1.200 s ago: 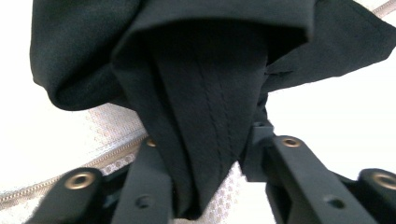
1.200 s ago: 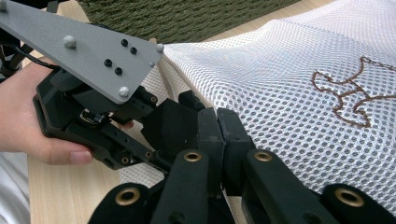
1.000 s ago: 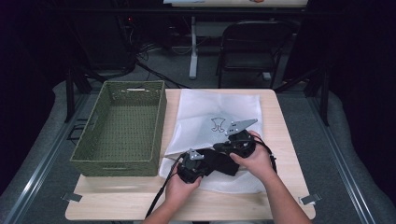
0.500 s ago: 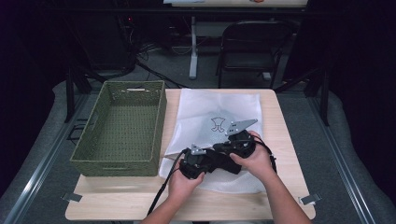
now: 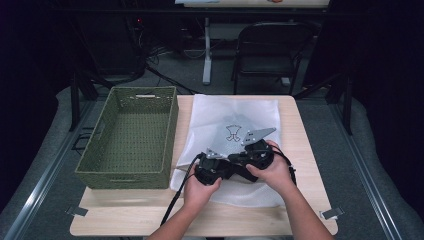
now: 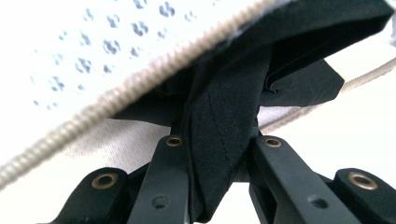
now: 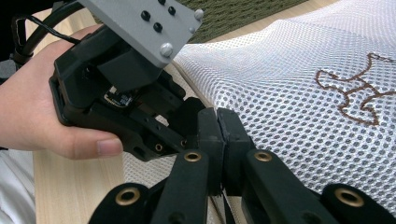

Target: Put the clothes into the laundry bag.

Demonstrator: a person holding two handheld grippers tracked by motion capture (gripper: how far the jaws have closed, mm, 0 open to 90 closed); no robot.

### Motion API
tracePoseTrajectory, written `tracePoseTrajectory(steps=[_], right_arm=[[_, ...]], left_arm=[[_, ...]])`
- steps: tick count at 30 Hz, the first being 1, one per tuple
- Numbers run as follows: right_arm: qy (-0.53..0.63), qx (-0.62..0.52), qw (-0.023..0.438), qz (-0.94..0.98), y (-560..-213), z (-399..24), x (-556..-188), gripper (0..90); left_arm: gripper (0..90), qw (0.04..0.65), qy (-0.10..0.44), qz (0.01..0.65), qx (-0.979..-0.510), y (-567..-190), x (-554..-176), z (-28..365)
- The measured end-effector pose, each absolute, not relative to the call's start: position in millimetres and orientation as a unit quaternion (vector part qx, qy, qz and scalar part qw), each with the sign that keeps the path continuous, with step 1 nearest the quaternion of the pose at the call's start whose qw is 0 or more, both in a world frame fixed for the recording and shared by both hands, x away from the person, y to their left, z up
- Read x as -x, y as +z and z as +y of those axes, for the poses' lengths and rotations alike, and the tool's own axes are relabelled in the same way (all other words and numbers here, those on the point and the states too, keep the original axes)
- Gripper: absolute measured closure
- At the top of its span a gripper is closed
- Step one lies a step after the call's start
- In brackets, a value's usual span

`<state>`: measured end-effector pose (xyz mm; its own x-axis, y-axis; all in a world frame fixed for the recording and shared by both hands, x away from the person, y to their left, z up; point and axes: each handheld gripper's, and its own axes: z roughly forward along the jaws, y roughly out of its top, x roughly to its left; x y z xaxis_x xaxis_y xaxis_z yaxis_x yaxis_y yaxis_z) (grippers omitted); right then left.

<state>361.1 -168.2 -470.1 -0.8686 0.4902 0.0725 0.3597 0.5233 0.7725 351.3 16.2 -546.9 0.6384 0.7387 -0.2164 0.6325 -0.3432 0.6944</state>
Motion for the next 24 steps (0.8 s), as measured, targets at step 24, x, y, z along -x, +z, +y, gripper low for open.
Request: tracePoseTrajectory(steps=[24], right_arm=[[0.421, -0.242, 0.077, 0.871, -470.6, -167.0, -360.8, 89.4]], left_arm=[[81.1, 0.395, 0.074, 0.436, -0.805, -544.9, -368.5, 10.7]])
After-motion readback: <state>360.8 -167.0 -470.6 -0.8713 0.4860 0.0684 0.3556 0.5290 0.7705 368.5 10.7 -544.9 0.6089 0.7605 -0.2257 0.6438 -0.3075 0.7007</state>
